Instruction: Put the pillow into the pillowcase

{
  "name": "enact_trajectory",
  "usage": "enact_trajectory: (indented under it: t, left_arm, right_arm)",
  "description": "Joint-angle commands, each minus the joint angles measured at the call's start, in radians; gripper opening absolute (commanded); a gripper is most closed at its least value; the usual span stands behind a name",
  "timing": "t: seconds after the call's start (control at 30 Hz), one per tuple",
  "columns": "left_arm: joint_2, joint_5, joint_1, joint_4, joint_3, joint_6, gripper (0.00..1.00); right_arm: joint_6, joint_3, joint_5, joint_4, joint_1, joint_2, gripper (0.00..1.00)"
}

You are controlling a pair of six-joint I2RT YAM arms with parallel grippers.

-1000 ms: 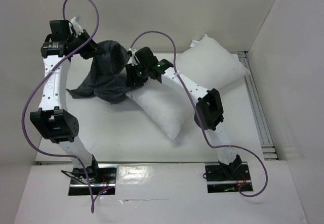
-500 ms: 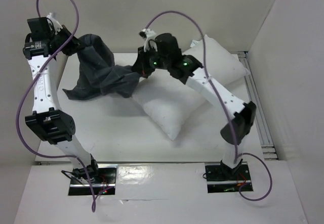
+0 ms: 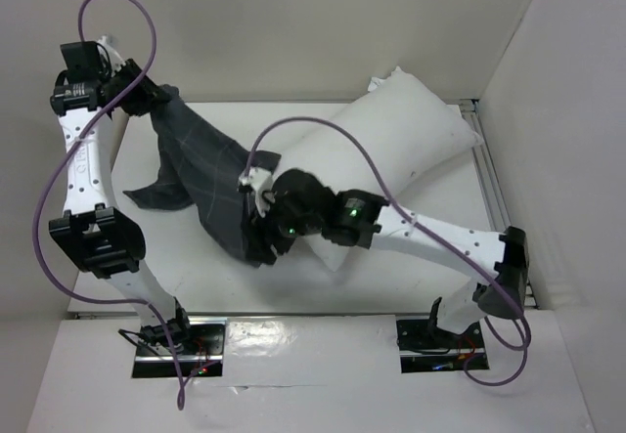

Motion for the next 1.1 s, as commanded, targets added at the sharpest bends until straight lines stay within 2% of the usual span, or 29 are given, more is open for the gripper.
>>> enact_trajectory:
  t: [0.0,0.03,0.07,0.1,0.17,0.2,0.23,0.27,0.3,0.33,0.4,0.43,0.47,0.5,0.53,0.57,0.6,0.67,0.73,0.8,0.93,1.03,1.07]
  left_arm:
    - [0.032,-0.040,-0.023,-0.028,-0.025,0.077,0.50]
    - [0.043,-0.049,-0.023,-0.045,-0.025,0.087,0.62]
    - [0.052,-0.060,-0.035,-0.074,-0.016,0.087,0.71]
    - [0.052,-0.092,-0.045,-0.086,-0.005,0.102,0.78]
    - [0.064,-0.146,-0.081,-0.105,0.027,0.114,0.86]
    - [0.064,-0.220,-0.100,-0.126,0.041,0.123,0.86]
    - [0.064,-0.261,-0.142,-0.140,0.071,0.134,0.87]
    - [0.064,-0.293,-0.169,-0.149,0.081,0.143,0.86]
    - [0.064,-0.313,-0.193,-0.149,0.081,0.154,0.85]
    - [0.064,-0.324,-0.244,-0.149,0.072,0.154,0.85]
    - [0.052,-0.324,-0.294,-0.149,0.052,0.163,0.83]
    - [0.052,-0.324,-0.324,-0.149,0.041,0.153,0.83]
    - [0.043,-0.324,-0.391,-0.149,0.015,0.140,0.83]
    - [0.034,-0.371,-0.428,-0.149,-0.007,0.122,0.82]
    - [0.025,-0.402,-0.468,-0.149,-0.007,0.113,0.82]
    - [0.014,-0.425,-0.541,-0.117,-0.048,0.104,0.82]
    - [0.005,-0.425,-0.571,-0.097,-0.066,0.104,0.84]
    - [0.014,-0.357,-0.629,-0.062,-0.088,0.093,0.84]
    - [0.053,-0.309,-0.654,-0.051,-0.062,0.082,0.84]
    - [0.132,-0.318,-0.684,-0.051,0.007,0.082,0.84]
    - [0.260,-0.269,-0.694,-0.111,0.105,0.091,0.84]
    - [0.299,-0.246,-0.704,-0.123,0.055,0.065,0.83]
    - [0.299,-0.220,-0.715,-0.084,-0.008,0.050,0.81]
  right_arm:
    - [0.068,-0.030,0.247,-0.183,0.053,-0.006,0.74]
    - [0.087,-0.007,0.316,-0.250,0.053,-0.039,0.89]
    - [0.105,-0.007,0.481,-0.272,0.053,-0.064,0.96]
    - [0.142,0.004,0.554,-0.281,0.044,-0.090,0.99]
    - [0.166,0.016,0.657,-0.292,-0.051,-0.167,0.99]
    - [0.201,0.016,0.657,-0.301,-0.106,-0.184,0.99]
    - [0.219,0.016,0.657,-0.316,-0.234,-0.194,0.99]
    - [0.235,0.016,0.645,-0.316,-0.302,-0.207,0.99]
    - [0.245,0.016,0.593,-0.316,-0.371,-0.207,0.99]
    - [0.255,0.016,0.584,-0.333,-0.500,-0.187,0.99]
    - [0.265,0.004,0.516,-0.333,-0.627,-0.162,0.99]
    - [0.265,0.004,0.499,-0.323,-0.751,-0.145,0.99]
    - [0.265,0.004,0.463,-0.297,-0.812,-0.116,0.99]
    - [0.254,-0.007,0.373,-0.281,-0.923,-0.103,0.99]
    - [0.254,-0.007,0.338,-0.264,-0.924,-0.089,0.99]
    - [0.254,-0.019,0.305,-0.231,-1.011,-0.064,0.99]
    - [0.254,-0.019,0.282,-0.231,-1.047,-0.049,0.99]
    - [0.263,-0.019,0.220,-0.218,-1.111,-0.027,0.99]
    - [0.272,-0.073,0.162,-0.189,-1.125,-0.027,0.99]
    - [0.272,-0.128,0.149,-0.154,-1.125,-0.036,0.99]
    - [0.272,-0.140,0.139,-0.070,-1.206,-0.006,0.99]
    - [0.294,-0.116,0.058,0.012,-1.260,0.118,0.99]
    - [0.308,-0.098,0.044,0.012,-1.260,0.155,0.99]
